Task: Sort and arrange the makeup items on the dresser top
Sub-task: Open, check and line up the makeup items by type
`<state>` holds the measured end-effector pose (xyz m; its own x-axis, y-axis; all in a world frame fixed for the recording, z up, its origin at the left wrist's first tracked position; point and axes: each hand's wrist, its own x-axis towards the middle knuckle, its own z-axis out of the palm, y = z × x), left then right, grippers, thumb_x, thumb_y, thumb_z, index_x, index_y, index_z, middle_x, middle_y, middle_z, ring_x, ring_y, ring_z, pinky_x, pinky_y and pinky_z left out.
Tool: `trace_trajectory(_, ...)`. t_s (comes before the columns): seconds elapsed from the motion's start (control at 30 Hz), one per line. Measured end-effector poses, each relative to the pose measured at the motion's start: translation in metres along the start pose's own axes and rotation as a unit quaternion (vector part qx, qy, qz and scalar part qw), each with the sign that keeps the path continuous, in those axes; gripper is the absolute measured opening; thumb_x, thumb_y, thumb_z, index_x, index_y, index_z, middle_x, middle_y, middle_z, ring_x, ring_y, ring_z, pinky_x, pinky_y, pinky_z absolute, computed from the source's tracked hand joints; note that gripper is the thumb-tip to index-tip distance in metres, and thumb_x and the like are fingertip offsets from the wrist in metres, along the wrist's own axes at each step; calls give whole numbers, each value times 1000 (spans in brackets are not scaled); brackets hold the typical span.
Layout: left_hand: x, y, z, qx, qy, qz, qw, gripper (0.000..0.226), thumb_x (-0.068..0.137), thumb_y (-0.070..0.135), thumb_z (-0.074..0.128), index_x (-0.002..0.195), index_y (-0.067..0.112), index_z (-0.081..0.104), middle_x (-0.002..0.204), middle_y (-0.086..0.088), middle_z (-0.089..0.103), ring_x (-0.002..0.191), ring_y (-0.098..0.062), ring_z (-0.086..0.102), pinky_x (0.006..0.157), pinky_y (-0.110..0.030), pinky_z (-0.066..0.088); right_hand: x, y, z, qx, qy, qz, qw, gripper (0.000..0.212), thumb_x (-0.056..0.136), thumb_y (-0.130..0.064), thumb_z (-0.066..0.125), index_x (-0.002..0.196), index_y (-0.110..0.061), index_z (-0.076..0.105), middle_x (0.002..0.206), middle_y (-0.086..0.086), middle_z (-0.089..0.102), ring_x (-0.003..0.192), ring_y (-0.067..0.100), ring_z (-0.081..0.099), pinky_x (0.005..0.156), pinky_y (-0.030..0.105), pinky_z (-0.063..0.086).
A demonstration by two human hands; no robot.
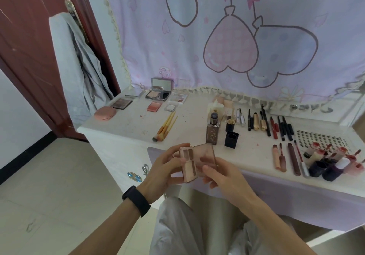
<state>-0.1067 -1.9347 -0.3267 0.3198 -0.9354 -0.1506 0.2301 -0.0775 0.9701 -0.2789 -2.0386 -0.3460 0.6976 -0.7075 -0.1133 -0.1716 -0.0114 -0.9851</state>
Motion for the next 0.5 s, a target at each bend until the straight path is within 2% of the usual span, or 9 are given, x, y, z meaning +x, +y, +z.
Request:
trace_trajectory(0.1, 2, 3, -7, -82, 13, -37, 996, 49, 76, 33, 69, 124, 30, 66, 126, -14, 65, 110, -42, 64, 86, -53, 57, 4, 4, 4, 20, 56, 3, 998, 18, 100, -14, 60, 116, -21, 67, 91, -5, 77, 71, 10, 69, 61, 19, 51)
trace_trajectory(0.2, 5, 7, -19, -154, 14, -57, 986, 40, 92, 28, 63, 132, 29, 61, 130, -15, 63, 117, -44, 61, 93, -58, 53, 8, 2, 10, 43, 53, 0, 998, 19, 100, -18, 61, 116, -27, 66, 92, -7, 78, 78, 10, 72, 65, 20, 54)
trace_trajectory(0.3, 5, 14, -32, -202, 19, -76, 976, 40, 93, 29, 59, 132, 22, 61, 133, -17, 62, 120, -47, 58, 91, -57, 55, 13, -4, 16, 83, 29, 1, 996, 24, 98, -13, 63, 116, -29, 62, 93, -8, 79, 86, 12, 75, 71, 19, 56)
trace_trajectory(0.4, 4, 22, -43, -183, 26, -78, 980, 46, 85, 28, 69, 128, 16, 59, 133, -19, 61, 118, -45, 60, 84, -52, 58, 20, -11, 24, 80, 14, 1, 997, 24, 99, -13, 62, 115, -30, 59, 92, -8, 79, 88, 12, 75, 76, 20, 58)
trace_trajectory(0.5, 3, 30, -48, -76, 73, -74, 992, 66, 71, 23, 78, 133, 16, 54, 133, -15, 60, 111, -35, 66, 79, -44, 59, 28, -17, 32, 85, 16, 9, 996, 21, 100, -12, 61, 118, -22, 58, 87, -1, 79, 83, 16, 76, 74, 21, 59)
